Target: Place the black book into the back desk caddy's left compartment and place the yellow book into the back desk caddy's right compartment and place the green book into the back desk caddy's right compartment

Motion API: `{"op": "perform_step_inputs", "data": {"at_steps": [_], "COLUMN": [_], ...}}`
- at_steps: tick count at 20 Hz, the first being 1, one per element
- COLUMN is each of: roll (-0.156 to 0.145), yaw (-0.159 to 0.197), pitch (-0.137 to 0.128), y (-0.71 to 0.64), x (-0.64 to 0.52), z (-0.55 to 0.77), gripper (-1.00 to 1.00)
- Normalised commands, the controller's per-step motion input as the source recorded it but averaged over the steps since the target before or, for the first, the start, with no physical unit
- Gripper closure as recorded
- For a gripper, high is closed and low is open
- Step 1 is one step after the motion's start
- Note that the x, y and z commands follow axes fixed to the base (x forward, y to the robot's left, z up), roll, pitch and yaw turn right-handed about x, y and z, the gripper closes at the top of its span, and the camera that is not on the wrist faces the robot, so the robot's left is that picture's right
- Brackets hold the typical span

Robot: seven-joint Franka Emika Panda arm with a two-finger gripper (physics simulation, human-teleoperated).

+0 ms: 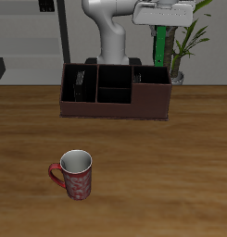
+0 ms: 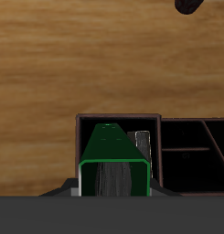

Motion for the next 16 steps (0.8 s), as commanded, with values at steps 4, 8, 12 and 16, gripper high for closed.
{"op": "perform_step_inputs", "data": {"at_steps": [4,8,12,16], "roll": [0.016,0.007,0.014,0.014], "yaw": [-0.05,-0.064,-0.029,-0.025], "pitch": [0.05,0.081,0.049,0.036], "y": [0.04,-0.04,0.04,-0.03], "x": [0.02,0.18,0.06,0.1], "z": [-0.08,-0.2,-0.16,-0.16], "gripper": [1.0,1.0,1.0,1.0]}}
